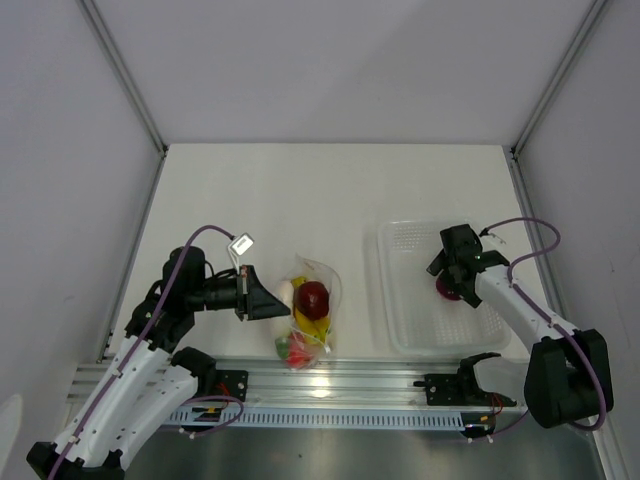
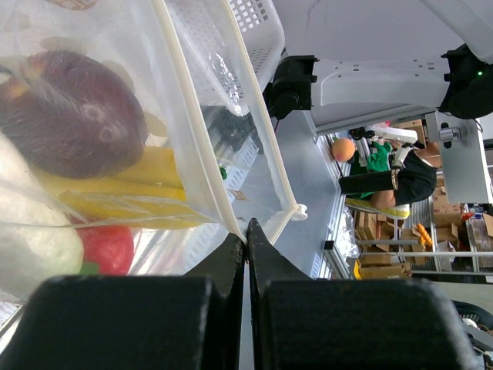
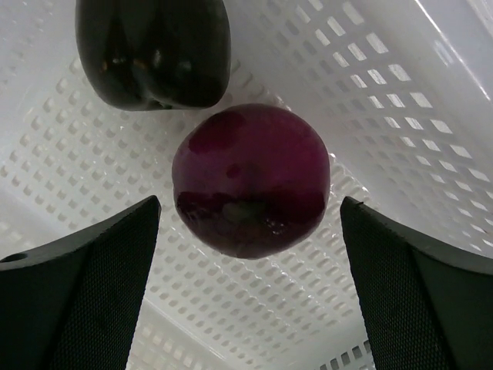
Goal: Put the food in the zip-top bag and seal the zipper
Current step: Pick up the fake fruit from the bin, then place the fake fruit in the zipper food storage bag, then pick up the fake fruit from the bin.
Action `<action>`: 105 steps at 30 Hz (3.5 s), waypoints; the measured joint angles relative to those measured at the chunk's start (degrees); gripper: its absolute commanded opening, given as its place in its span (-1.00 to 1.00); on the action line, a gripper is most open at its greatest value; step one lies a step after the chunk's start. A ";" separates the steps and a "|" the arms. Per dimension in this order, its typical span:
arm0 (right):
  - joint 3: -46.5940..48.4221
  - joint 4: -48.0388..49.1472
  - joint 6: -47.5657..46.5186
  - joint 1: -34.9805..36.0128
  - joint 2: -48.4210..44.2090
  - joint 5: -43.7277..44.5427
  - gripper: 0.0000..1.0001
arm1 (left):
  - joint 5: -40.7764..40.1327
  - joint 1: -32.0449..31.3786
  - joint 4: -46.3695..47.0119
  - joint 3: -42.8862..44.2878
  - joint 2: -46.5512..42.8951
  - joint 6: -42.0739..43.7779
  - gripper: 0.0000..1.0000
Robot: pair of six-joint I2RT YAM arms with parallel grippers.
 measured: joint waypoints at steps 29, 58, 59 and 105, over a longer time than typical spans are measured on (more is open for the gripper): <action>4.68 -2.49 -4.31 5.14 -17.22 -9.79 -0.88 | 0.00 0.00 0.42 0.00 0.39 -0.02 -0.99; 32.50 7.98 -17.94 52.59 6.23 -22.99 0.21 | -0.04 0.02 -1.07 0.04 -0.94 -0.02 -0.99; 32.83 7.93 -17.94 52.59 6.58 -22.77 0.36 | -0.04 0.02 -1.25 0.13 -0.94 -0.02 -0.99; 18.75 -9.20 -6.69 16.22 -9.33 10.95 0.99 | -0.02 0.02 -2.19 0.46 -1.66 0.09 -0.99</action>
